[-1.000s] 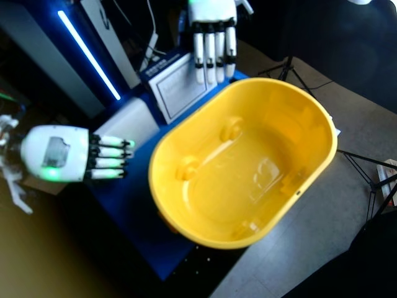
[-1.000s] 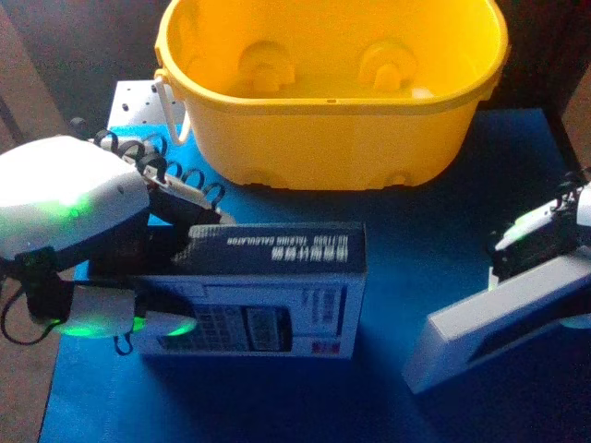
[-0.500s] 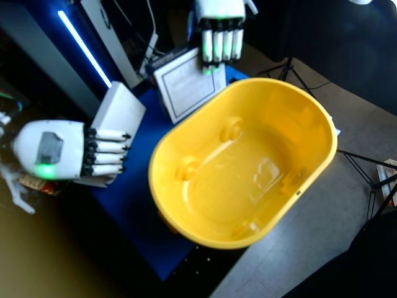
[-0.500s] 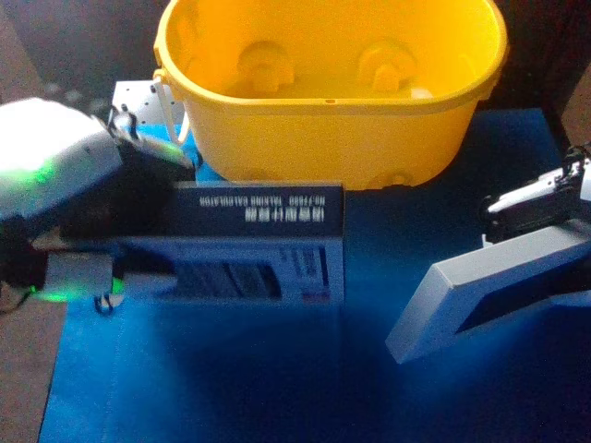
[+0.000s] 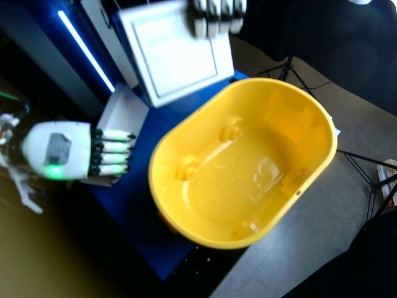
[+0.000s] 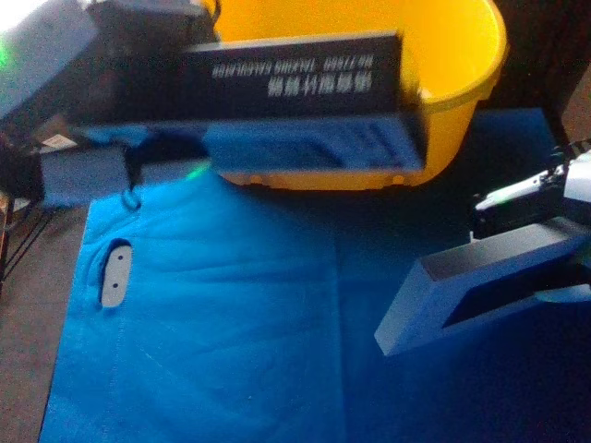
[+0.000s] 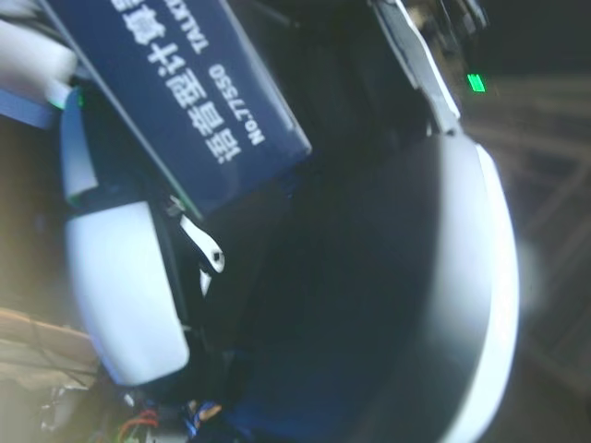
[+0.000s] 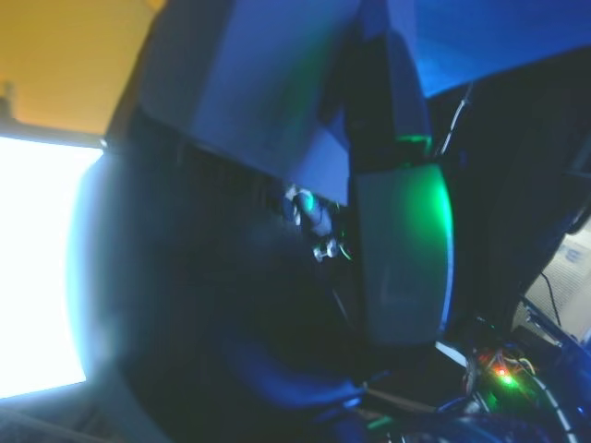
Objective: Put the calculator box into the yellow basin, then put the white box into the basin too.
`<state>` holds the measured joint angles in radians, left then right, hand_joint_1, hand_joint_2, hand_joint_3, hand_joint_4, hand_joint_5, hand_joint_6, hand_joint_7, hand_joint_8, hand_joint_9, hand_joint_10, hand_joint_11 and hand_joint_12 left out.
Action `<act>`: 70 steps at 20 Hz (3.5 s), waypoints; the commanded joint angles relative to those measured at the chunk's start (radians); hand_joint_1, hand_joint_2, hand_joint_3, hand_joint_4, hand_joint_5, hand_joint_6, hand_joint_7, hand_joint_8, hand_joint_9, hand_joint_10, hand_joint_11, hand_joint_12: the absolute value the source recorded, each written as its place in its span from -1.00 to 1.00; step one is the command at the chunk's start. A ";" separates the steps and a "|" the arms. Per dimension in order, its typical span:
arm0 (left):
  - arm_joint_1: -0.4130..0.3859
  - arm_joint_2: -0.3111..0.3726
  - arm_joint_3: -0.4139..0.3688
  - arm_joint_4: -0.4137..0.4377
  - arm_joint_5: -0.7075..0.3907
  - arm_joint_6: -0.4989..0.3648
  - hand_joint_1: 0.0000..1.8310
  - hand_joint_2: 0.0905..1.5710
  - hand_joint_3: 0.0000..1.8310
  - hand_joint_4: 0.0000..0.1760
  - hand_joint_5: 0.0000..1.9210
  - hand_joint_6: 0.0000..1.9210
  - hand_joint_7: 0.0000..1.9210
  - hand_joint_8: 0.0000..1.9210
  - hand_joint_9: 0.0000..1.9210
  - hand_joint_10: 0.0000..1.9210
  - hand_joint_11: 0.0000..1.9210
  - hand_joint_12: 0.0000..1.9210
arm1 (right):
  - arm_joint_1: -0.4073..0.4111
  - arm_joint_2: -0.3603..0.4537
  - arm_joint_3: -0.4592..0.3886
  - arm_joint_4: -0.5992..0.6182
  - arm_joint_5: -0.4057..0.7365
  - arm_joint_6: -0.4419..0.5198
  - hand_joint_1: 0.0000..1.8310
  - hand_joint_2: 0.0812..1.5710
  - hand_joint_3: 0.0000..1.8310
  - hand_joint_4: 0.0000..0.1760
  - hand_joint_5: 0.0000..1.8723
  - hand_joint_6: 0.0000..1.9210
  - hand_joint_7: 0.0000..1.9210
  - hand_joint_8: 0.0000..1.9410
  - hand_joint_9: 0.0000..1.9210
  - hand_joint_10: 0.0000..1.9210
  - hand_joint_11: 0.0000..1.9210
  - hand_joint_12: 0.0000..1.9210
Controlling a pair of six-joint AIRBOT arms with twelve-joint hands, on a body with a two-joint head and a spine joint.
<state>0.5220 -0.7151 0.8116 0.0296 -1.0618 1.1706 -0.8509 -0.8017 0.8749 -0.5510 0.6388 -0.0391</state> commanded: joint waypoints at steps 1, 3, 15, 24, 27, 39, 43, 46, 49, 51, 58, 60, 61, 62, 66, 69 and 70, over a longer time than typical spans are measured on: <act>-0.031 -0.006 0.012 -0.007 -0.159 -0.003 0.49 0.44 -1.00 -1.00 -0.21 0.21 -0.03 0.13 -0.10 0.35 -0.24 0.42 | 0.008 -0.001 0.004 0.040 0.097 0.006 0.61 0.54 -1.00 -1.00 -0.34 0.44 -0.32 0.29 -0.20 0.42 -0.32 0.87; -0.053 -0.019 0.028 -0.004 -0.182 0.007 0.49 0.44 -1.00 -1.00 -0.22 0.23 0.01 0.11 -0.12 0.33 -0.24 0.41 | 0.009 -0.014 0.011 0.040 0.097 0.006 0.62 0.51 -1.00 -1.00 -0.32 0.38 -0.28 0.24 -0.15 0.38 -0.28 0.84; -0.071 -0.059 0.040 -0.128 -0.264 0.451 0.49 0.44 -1.00 -1.00 -0.21 0.21 -0.03 0.13 -0.10 0.35 -0.24 0.42 | 0.041 -0.100 0.074 0.025 0.107 0.006 0.62 0.51 -1.00 -1.00 -0.32 0.40 -0.25 0.22 -0.15 0.40 -0.33 0.84; -0.198 -0.328 0.302 -0.193 0.030 0.252 0.52 0.34 -1.00 -1.00 -0.01 -0.02 0.07 -0.09 0.07 0.15 -0.03 0.31 | -0.029 -0.071 0.090 0.104 0.239 -0.025 0.62 0.50 -1.00 -1.00 -0.30 0.37 -0.24 0.15 -0.11 0.35 -0.29 0.83; -0.240 -0.348 0.321 -0.196 0.108 0.254 0.51 0.37 -1.00 -1.00 -0.07 0.05 0.03 -0.02 0.04 0.23 -0.04 0.32 | -0.036 -0.067 0.092 0.109 0.249 -0.033 0.62 0.49 -1.00 -1.00 -0.29 0.33 -0.22 0.14 -0.10 0.34 -0.27 0.81; -0.400 -0.577 0.596 -0.268 0.511 0.254 0.62 0.42 -1.00 -1.00 -0.14 0.11 -0.14 0.17 -0.05 0.23 -0.17 0.64 | 0.003 -0.074 0.097 0.062 0.250 -0.033 0.62 0.49 -1.00 -1.00 -0.28 0.40 -0.23 0.13 -0.10 0.28 -0.30 0.81; -0.402 -0.604 0.646 -0.300 0.574 0.254 0.51 0.45 -1.00 -1.00 -0.15 0.18 -0.14 0.24 -0.09 0.38 -0.20 0.58 | 0.008 -0.075 0.098 0.061 0.250 -0.033 0.62 0.49 -1.00 -1.00 -0.27 0.39 -0.22 0.11 -0.11 0.30 -0.30 0.81; -0.401 -0.601 0.645 -0.307 0.569 0.254 0.11 0.22 -1.00 -1.00 -0.28 -0.27 -0.38 -0.19 -0.57 0.22 -0.73 0.82 | 0.010 -0.073 0.098 0.060 0.252 -0.033 0.62 0.48 -1.00 -1.00 -0.26 0.38 -0.21 0.09 -0.10 0.28 -0.29 0.81; -0.402 -0.582 0.627 -0.308 0.556 0.253 -0.27 0.14 -1.00 -0.33 -0.60 -0.96 -0.68 -1.00 -0.81 -0.89 -1.00 -0.06 | 0.010 -0.069 0.096 0.060 0.255 -0.033 0.62 0.49 -1.00 -1.00 -0.27 0.41 -0.22 0.12 -0.13 0.30 -0.31 0.81; -0.406 -0.575 0.625 -0.308 0.555 0.253 -0.33 0.14 -1.00 0.25 -0.69 -1.00 -0.79 -1.00 -0.88 -0.98 -1.00 -0.44 | 0.010 -0.066 0.094 0.060 0.256 -0.033 0.62 0.49 -1.00 -1.00 -0.27 0.40 -0.22 0.13 -0.13 0.30 -0.30 0.81; -0.413 -0.521 0.610 -0.333 0.542 0.251 -0.33 0.10 -1.00 1.00 -0.74 -0.98 -0.92 -0.99 -1.00 -1.00 -1.00 -1.00 | 0.054 0.006 0.040 0.053 0.316 -0.036 0.50 0.46 -1.00 -1.00 -0.11 0.28 -0.15 0.14 -0.06 0.41 -0.11 0.67; -0.409 -0.493 0.611 -0.364 0.541 0.251 -0.34 0.14 -0.99 0.69 -0.75 -0.99 -0.92 -0.99 -1.00 -1.00 -1.00 -1.00 | 0.095 0.040 0.010 0.046 0.326 -0.073 0.60 0.53 -1.00 -1.00 -0.28 0.56 -0.27 0.22 -0.24 0.38 -0.40 0.84; -0.402 -0.482 0.616 -0.387 0.541 0.251 -0.33 0.16 -0.98 0.56 -0.76 -0.99 -0.91 -0.99 -1.00 -1.00 -1.00 -1.00 | 0.111 0.051 -0.001 0.039 0.330 -0.081 0.60 0.54 -1.00 -1.00 -0.30 0.59 -0.27 0.20 -0.25 0.37 -0.42 0.85; -0.392 -0.474 0.626 -0.410 0.542 0.251 -0.33 0.15 -0.99 0.62 -0.76 -0.99 -0.93 -1.00 -1.00 -1.00 -0.97 -0.98 | 0.131 0.055 -0.003 0.031 0.333 -0.083 0.51 0.48 -1.00 -1.00 -0.14 0.41 -0.16 0.10 -0.15 0.40 -0.27 0.68; -0.360 -0.459 0.659 -0.487 0.551 0.251 -0.31 0.10 -1.00 0.16 -0.76 -0.99 -0.91 -0.99 -0.94 -0.99 -1.00 -0.27 | 0.193 0.055 0.002 0.009 0.335 -0.092 0.49 0.46 -1.00 -1.00 -0.12 0.10 -0.13 0.31 -0.10 0.48 -0.14 0.72; -0.328 -0.461 0.694 -0.532 0.562 0.251 -0.29 0.06 -1.00 -0.34 -0.73 -1.00 -0.87 -0.99 -0.91 -0.99 -1.00 -0.13 | 0.256 0.054 0.014 -0.020 0.335 -0.093 0.49 0.47 -1.00 -1.00 -0.13 0.10 -0.14 0.33 -0.11 0.49 -0.14 0.72; -0.311 -0.461 0.708 -0.555 0.565 0.251 -0.30 0.07 -1.00 -0.55 -0.72 -0.99 -0.86 -0.99 -0.89 -0.99 -1.00 -0.11 | 0.280 0.054 0.024 -0.024 0.335 -0.107 0.49 0.46 -1.00 -1.00 -0.12 0.10 -0.13 0.31 -0.10 0.48 -0.14 0.72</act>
<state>0.2176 -1.1828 1.5146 -0.5335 -0.3920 1.4235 -0.5842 -0.7506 0.8928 -0.6331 0.8742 -0.1410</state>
